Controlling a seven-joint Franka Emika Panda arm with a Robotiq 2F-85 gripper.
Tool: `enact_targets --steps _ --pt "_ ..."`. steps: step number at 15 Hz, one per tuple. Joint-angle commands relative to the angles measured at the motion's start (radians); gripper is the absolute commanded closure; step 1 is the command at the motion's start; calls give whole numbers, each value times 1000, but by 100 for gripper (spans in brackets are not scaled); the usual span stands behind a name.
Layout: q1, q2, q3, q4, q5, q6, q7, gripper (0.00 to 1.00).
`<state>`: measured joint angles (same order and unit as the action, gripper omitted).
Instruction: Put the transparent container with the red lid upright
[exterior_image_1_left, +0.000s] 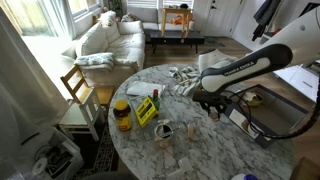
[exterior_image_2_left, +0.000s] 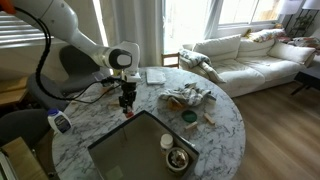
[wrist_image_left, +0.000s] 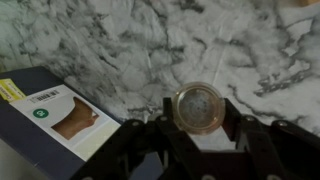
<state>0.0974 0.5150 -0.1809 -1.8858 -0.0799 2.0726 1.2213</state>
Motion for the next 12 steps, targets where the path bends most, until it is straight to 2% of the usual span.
enact_targets --steps 1,7,8,9,12 --pt "35 22 -9 -10 -104 48 92 76" --pt "60 40 11 -13 -181 66 129 76" --pt "63 40 13 -14 -188 66 131 26" --pt "64 40 16 -15 -192 65 129 26" --pt "67 45 24 -17 -194 63 125 5"
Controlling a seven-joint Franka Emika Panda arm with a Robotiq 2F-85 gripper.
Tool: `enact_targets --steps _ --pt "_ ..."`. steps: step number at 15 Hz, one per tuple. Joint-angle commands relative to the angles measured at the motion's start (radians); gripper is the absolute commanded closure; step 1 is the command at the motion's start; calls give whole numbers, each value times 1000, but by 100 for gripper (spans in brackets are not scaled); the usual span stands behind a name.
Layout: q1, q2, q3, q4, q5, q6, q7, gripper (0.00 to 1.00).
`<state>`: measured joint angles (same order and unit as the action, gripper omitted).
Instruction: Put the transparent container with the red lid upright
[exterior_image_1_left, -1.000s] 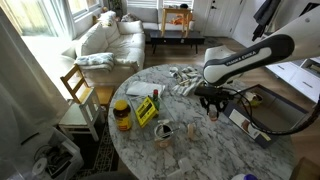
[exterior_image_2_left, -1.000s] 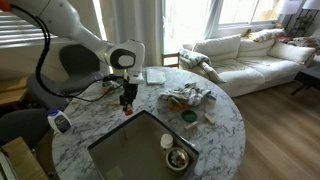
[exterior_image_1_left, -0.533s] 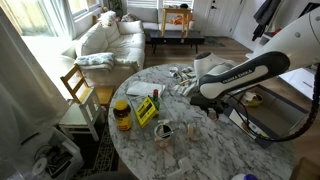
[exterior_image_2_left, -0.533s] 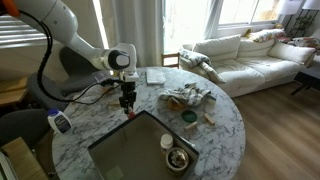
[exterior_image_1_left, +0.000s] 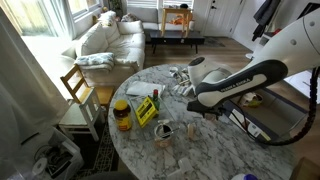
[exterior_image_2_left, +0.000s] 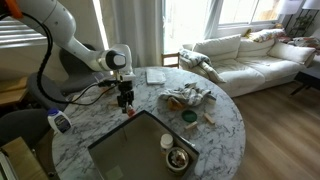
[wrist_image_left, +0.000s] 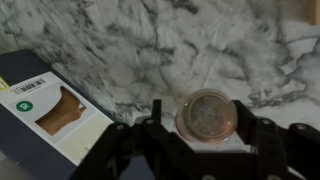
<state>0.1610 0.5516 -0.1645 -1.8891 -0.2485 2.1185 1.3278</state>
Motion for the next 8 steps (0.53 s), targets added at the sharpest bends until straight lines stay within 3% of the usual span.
enact_targets --steps 1,8 --pt "6 10 9 -15 -26 17 18 0" --pt "-24 -4 26 -17 33 32 -2 0"
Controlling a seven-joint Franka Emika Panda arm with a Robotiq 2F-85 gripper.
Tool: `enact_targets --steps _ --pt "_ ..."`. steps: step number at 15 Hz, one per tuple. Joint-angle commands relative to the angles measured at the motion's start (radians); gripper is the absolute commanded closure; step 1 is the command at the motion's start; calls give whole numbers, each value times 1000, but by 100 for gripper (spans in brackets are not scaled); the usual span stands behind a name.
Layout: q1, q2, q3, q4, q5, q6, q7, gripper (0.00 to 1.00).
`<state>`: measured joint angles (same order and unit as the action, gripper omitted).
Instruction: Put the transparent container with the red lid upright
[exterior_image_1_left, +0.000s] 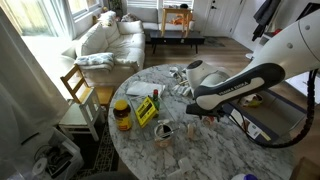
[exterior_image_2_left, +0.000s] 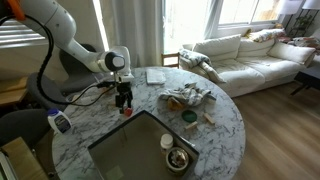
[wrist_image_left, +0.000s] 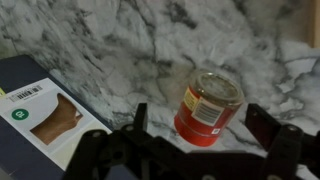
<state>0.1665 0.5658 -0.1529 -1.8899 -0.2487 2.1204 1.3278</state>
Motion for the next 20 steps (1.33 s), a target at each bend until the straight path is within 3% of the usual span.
enact_targets --steps 1,11,20 --pt "-49 -31 20 -20 66 41 -15 0" --pt "-202 -162 51 -69 398 90 -194 0" --pt "-320 -166 78 -137 754 90 -655 0"
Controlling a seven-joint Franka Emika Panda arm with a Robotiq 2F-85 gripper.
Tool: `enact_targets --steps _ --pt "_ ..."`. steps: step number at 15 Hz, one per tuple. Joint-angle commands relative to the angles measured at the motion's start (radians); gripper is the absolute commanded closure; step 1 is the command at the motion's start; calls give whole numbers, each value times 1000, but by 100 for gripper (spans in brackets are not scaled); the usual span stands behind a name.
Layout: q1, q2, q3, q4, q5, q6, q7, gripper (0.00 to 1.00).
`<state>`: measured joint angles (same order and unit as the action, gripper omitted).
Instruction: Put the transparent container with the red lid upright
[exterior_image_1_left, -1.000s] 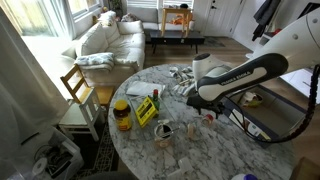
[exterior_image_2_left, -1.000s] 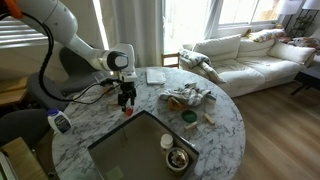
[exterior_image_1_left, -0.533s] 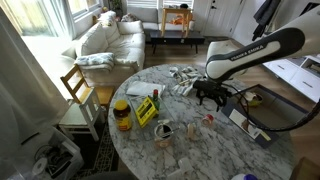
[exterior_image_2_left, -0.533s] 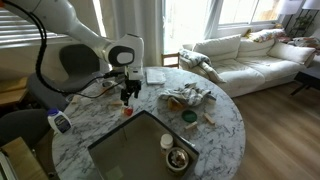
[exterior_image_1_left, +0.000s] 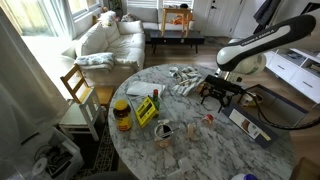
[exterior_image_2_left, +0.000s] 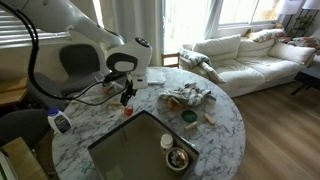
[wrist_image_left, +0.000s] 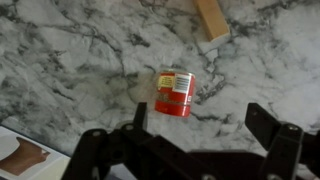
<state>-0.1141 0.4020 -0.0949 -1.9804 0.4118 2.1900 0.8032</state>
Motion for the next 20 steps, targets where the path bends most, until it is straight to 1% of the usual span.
enact_targets --steps 1,3,6,8,13,15,16,20 --pt "-48 6 20 -50 126 19 -173 0" --pt "-56 25 16 -54 173 14 -236 0" --pt "-56 55 3 -54 211 15 -279 0" --pt "-48 84 -6 -46 215 23 -269 2" --pt "-44 132 -18 -35 213 40 -239 0" --pt "-48 139 -20 -31 219 37 -238 28" --pt "-47 140 -22 -29 220 35 -235 34" --pt "-49 139 -23 -25 237 21 -228 67"
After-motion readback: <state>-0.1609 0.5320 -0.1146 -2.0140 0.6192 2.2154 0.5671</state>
